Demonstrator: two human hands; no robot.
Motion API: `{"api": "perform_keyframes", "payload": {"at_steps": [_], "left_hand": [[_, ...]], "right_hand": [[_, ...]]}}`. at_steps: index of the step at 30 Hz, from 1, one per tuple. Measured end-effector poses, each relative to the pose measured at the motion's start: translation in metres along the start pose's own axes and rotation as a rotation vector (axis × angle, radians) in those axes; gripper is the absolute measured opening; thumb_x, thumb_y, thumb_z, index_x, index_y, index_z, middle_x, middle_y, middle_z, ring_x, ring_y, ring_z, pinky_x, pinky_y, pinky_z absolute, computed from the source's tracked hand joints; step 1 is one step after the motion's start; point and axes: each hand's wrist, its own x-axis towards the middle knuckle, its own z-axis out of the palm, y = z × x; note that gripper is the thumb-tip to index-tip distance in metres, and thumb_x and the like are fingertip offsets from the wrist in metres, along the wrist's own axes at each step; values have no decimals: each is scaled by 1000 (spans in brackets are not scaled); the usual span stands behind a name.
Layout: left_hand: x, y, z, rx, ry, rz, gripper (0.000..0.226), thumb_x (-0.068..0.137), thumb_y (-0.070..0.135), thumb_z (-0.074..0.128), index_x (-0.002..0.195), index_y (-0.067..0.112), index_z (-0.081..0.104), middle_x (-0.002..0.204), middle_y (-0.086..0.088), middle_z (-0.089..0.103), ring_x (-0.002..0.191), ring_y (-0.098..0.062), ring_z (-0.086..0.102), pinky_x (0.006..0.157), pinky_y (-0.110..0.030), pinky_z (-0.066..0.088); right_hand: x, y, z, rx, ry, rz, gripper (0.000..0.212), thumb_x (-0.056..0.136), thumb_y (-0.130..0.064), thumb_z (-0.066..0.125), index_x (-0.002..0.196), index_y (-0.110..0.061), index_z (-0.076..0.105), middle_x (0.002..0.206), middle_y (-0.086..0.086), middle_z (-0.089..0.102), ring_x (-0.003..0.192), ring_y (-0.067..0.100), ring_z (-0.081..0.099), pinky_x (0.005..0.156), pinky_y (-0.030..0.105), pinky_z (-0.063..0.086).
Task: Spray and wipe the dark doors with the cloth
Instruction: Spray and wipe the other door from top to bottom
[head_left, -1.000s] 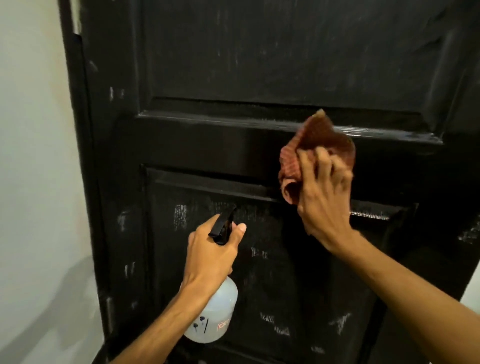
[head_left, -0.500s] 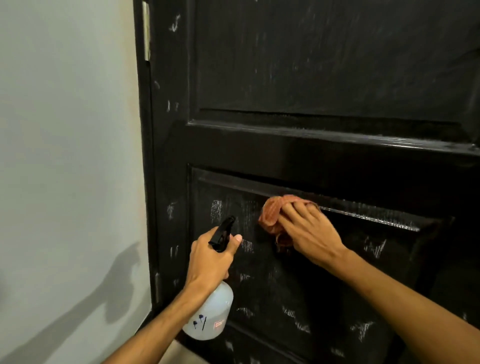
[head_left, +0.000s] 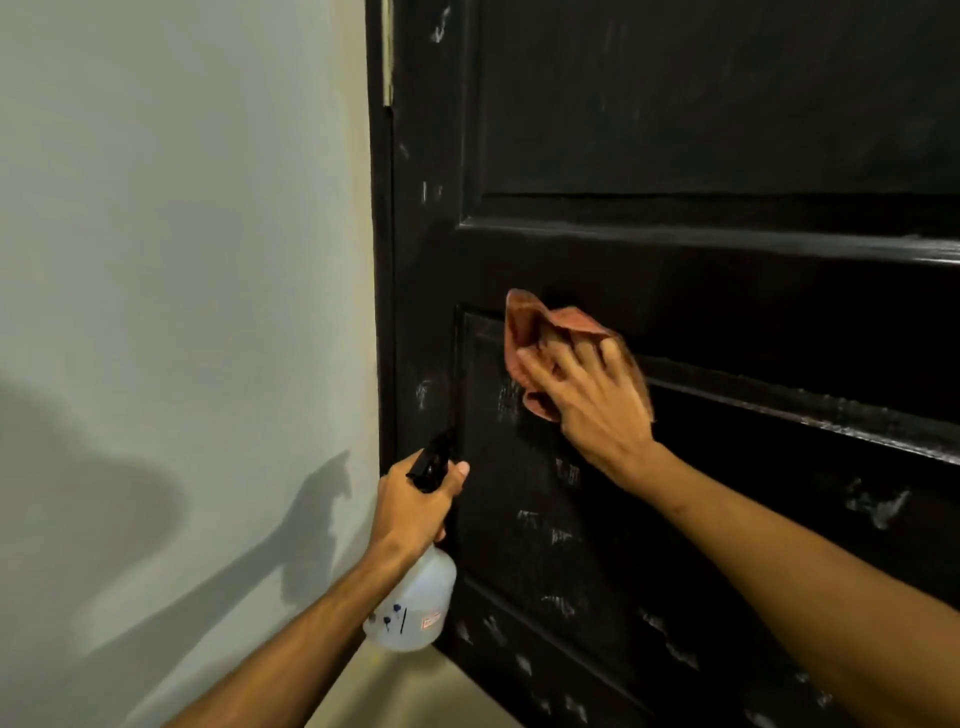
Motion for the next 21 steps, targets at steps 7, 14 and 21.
{"api": "perform_keyframes", "payload": {"at_steps": [7, 14, 21], "left_hand": [[60, -51, 6, 17, 20, -61, 17, 94, 28, 74, 88, 12, 71, 79, -20, 71, 54, -25, 63, 45, -30, 52], [100, -85, 1, 1, 92, -94, 17, 93, 33, 75, 91, 17, 69, 82, -10, 69, 61, -22, 65, 42, -23, 49], [135, -106, -18, 23, 107, -55, 20, 92, 35, 76, 94, 16, 70, 81, -12, 69, 51, -14, 63, 40, -23, 48]], "right_hand": [[42, -56, 40, -38, -69, -209, 59, 85, -46, 68, 139, -25, 58, 142, 6, 53, 129, 31, 48, 111, 47, 21], [60, -123, 72, -102, -138, -431, 58, 86, -44, 66, 138, -19, 61, 142, 8, 56, 131, 30, 51, 112, 46, 21], [122, -164, 103, -127, -31, -329, 63, 103, -35, 37, 159, -9, 25, 166, 18, 21, 153, 38, 20, 123, 52, 10]]}}
